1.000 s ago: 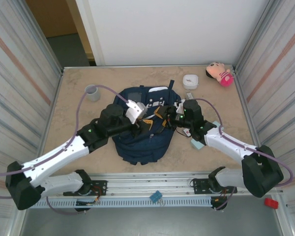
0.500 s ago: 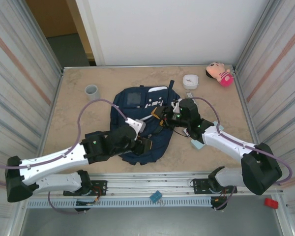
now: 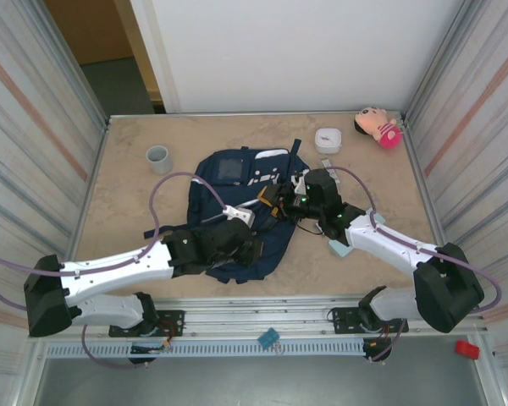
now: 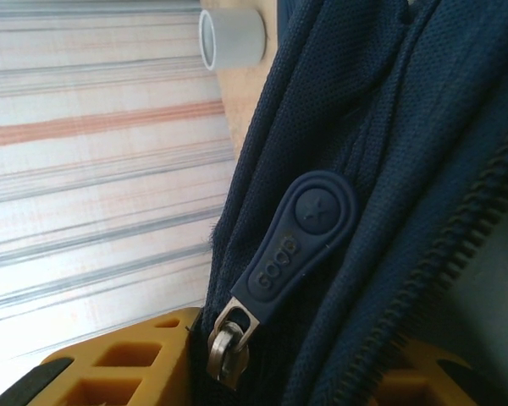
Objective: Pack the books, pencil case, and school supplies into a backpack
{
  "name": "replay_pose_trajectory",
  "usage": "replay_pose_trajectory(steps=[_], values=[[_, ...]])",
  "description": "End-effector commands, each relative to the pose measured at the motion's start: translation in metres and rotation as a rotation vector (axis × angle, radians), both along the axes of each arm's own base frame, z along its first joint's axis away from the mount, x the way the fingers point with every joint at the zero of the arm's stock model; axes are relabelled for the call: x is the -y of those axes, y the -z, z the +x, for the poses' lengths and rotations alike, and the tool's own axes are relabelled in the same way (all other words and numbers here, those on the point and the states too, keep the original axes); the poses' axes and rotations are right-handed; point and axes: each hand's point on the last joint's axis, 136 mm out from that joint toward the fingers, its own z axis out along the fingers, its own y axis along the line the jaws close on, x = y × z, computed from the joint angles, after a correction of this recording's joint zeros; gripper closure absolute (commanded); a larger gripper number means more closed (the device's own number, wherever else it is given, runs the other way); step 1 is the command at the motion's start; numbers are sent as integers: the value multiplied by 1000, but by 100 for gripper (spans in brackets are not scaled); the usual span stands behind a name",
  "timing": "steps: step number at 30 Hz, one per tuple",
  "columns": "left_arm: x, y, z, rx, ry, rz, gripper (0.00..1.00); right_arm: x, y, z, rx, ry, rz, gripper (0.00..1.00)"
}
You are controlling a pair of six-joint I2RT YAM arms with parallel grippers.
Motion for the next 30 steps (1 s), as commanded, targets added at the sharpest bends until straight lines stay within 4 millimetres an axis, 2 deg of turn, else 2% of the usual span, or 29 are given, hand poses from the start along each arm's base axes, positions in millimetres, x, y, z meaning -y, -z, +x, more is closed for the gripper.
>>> replay_pose_trajectory(steps=[1, 4, 7, 9, 17, 20, 22, 23, 25, 28, 30], values=[[0, -14, 16, 77, -61, -18, 61, -9, -38, 2, 115, -34, 53, 67], [2, -14, 20, 90, -61, -25, 71, -10, -39, 0, 119, -46, 54, 70], [0, -10, 22, 74, -65, -6, 91, -9, -36, -1, 111, -55, 47, 72], [-3, -8, 20, 65, -57, 14, 100, -3, -34, 2, 106, -49, 35, 73], [-39, 10, 3, 30, -66, 71, 100, 26, -29, 22, 88, -31, 16, 76], [-53, 14, 1, 39, -81, 83, 100, 32, -35, 29, 98, -36, 13, 76], [-55, 12, 2, 61, -73, 63, 100, 33, -38, 33, 104, -40, 11, 76], [-53, 7, 3, 80, -66, 36, 100, 34, -40, 34, 107, -39, 10, 75], [-45, -1, 6, 116, -44, -27, 100, 33, -41, 35, 100, -29, 13, 64], [-30, -19, 12, 174, -31, -133, 100, 25, -37, 23, 77, -17, 20, 42], [-22, -29, 16, 202, -27, -181, 100, 16, -31, 11, 62, 0, 25, 36]])
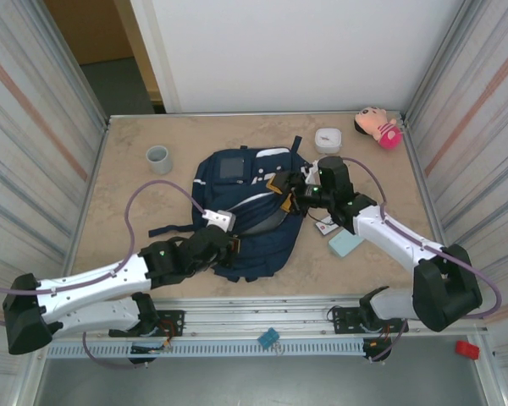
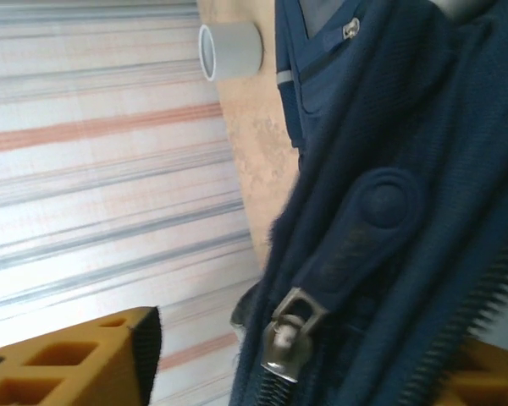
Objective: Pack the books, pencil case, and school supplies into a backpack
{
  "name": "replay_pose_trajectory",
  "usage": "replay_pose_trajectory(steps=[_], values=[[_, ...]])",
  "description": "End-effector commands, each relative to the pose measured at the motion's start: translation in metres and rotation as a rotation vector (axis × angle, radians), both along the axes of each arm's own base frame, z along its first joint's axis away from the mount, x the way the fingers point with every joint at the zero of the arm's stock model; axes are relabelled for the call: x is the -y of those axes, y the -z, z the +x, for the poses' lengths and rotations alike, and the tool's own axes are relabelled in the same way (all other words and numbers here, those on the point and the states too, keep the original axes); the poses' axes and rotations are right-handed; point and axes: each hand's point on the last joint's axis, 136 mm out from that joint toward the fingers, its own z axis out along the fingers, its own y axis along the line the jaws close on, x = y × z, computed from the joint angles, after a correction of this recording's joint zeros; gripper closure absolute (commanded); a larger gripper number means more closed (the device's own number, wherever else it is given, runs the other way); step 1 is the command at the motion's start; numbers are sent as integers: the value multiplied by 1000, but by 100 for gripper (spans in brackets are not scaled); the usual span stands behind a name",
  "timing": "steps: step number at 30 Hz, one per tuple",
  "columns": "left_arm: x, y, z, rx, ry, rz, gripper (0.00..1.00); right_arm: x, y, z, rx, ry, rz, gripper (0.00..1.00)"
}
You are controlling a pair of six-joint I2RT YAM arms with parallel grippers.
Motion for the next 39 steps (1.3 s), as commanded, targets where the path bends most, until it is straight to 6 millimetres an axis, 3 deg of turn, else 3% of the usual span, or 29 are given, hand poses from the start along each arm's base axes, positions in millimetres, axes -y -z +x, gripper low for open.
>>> replay_pose_trajectory(steps=[1, 6, 11, 14, 16, 21, 25, 27, 28, 31, 33, 36, 39], values=[[19, -35, 14, 108, 10, -134, 100, -14, -20, -12, 70, 37, 43, 34], [35, -41, 16, 113, 52, -142, 100, -32, -6, -31, 59, 67, 27, 35], [31, -39, 16, 105, 36, -125, 100, -36, 0, -31, 70, 42, -14, 68], [16, -31, 17, 92, -9, -89, 100, -25, 1, -27, 87, 10, -64, 83], [9, -26, 15, 85, -17, -74, 100, -16, -1, -21, 88, -16, -68, 87], [-1, -19, 5, 62, -7, -87, 100, 4, -13, -6, 104, -155, -93, 86], [10, -25, -3, 75, 77, -131, 100, 11, -19, 12, 106, -195, -70, 84], [17, -29, -4, 84, 111, -133, 100, 13, -20, 19, 103, -188, -67, 79], [19, -32, -3, 91, 118, -132, 100, 12, -21, 21, 102, -179, -67, 71], [24, -38, 4, 118, 106, -136, 100, 0, -21, 17, 99, -150, -48, 48], [27, -44, 10, 143, 89, -150, 100, -13, -16, 8, 69, -114, -25, 41], [35, -50, 15, 169, 84, -176, 100, -32, -5, -8, 44, -47, -16, 37], [40, -55, 18, 171, 88, -186, 100, -45, 3, -15, 45, 0, -30, 40]])
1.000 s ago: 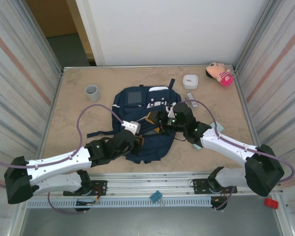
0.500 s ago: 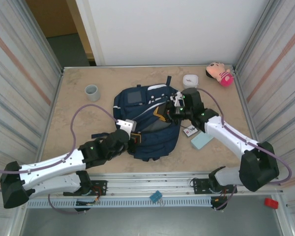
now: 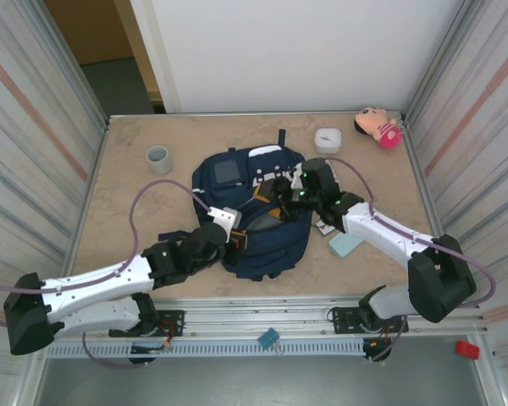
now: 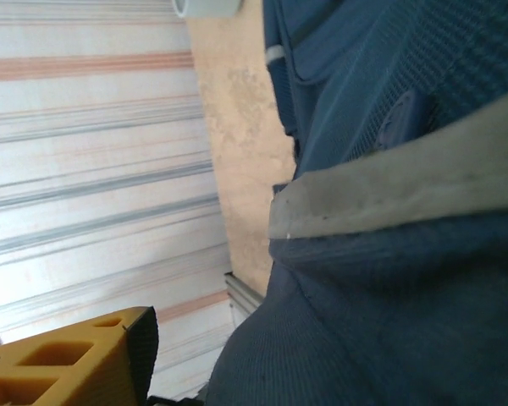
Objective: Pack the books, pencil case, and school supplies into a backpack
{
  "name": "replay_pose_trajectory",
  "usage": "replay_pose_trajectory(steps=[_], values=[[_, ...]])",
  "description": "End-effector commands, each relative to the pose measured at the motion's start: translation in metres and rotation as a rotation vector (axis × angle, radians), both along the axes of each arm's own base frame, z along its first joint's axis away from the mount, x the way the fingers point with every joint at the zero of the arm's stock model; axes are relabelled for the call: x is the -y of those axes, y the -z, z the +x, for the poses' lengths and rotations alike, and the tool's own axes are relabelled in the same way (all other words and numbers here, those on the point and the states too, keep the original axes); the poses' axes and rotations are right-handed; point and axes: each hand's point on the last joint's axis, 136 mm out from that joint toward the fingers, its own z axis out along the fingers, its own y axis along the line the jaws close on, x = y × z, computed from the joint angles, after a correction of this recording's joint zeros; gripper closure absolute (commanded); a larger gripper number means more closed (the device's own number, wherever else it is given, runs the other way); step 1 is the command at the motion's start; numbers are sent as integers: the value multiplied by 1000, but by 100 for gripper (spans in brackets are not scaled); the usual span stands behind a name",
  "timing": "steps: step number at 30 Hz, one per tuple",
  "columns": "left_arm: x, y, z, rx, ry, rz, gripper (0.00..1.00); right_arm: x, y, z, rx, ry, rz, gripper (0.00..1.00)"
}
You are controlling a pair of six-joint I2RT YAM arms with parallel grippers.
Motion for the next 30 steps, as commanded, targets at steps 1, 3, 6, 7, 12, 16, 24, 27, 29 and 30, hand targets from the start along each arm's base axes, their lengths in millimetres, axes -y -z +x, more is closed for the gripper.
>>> replay_pose_trajectory(steps=[1, 3, 6, 7, 12, 16, 24, 27, 29, 30], values=[[20, -45, 11, 91, 10, -120, 100, -11, -14, 7, 47, 119, 35, 45], [16, -43, 12, 79, -14, -113, 100, -9, -8, 8, 52, 122, -6, 64], [4, -32, 14, 39, -64, -92, 100, 1, -13, 9, 82, 95, -53, 82], [-2, -28, 15, 22, -83, -86, 100, 5, -16, 10, 90, 83, -58, 85], [-32, -6, 14, -20, -150, -51, 100, 35, -37, 17, 128, -29, -58, 90], [-49, 3, 12, -15, -154, -19, 100, 48, -52, 23, 112, -127, -14, 89], [-52, -10, 30, 55, -131, -66, 100, 45, -55, 31, 82, 14, 35, 38], [-42, -19, 36, 72, -112, -89, 100, 32, -41, 23, 56, 137, 55, 34], [-35, -23, 37, 72, -94, -100, 100, 25, -33, 20, 67, 191, 49, 37], [-33, -24, 37, 68, -88, -100, 100, 23, -32, 20, 72, 200, 44, 44]])
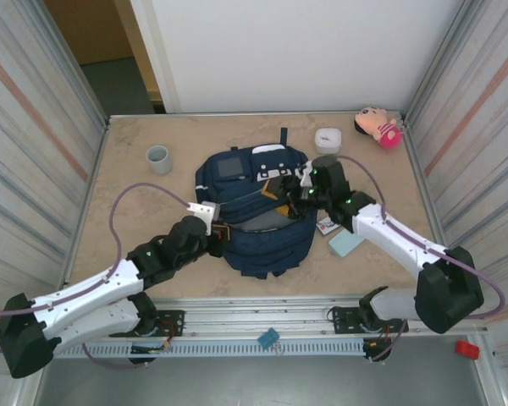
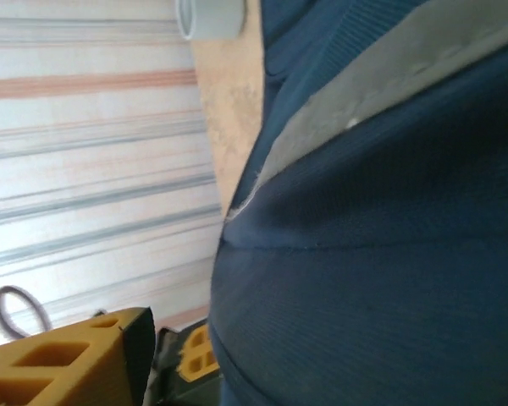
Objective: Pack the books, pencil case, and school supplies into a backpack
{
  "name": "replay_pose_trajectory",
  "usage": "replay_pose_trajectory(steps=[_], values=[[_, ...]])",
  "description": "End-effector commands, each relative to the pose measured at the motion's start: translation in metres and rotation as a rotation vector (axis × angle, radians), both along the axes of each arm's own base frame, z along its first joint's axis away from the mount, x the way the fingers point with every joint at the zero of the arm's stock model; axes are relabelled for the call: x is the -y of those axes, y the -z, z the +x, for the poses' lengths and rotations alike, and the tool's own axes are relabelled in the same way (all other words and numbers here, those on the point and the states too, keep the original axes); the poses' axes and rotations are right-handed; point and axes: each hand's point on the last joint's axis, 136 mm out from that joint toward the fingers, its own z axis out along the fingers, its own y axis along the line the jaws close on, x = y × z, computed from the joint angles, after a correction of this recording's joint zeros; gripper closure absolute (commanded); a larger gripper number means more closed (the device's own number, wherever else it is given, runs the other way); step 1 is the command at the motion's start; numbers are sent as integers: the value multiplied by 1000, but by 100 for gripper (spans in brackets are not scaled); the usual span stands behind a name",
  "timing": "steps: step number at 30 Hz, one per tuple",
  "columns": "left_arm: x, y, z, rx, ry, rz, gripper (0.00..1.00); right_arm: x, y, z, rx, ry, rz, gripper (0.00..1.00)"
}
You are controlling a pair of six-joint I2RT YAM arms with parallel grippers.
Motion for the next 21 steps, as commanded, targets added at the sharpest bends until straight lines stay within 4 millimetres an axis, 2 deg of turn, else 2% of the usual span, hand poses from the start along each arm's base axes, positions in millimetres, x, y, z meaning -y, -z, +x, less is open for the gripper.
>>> replay_pose_trajectory(steps=[1, 2, 4, 7, 11, 15, 21], values=[[16, -33, 11, 76, 32, -69, 100, -3, -18, 19, 69, 157, 47, 56], [15, -33, 11, 76, 30, -63, 100, -3, -18, 19, 75, 150, 39, 67], [10, -31, 13, 74, 8, -44, 100, -4, -22, 19, 95, 120, 18, 80], [-7, -24, 18, 59, -33, -11, 100, -3, -38, 16, 139, 41, -1, 91], [-30, -14, 29, 39, -66, 3, 100, 3, -62, 14, 194, -96, 9, 94], [-44, -15, 43, 75, -58, 19, 100, 8, -85, 11, 233, -194, 22, 94], [-66, -8, 72, 92, -93, 57, 100, 6, -122, 6, 271, -327, 90, 94]])
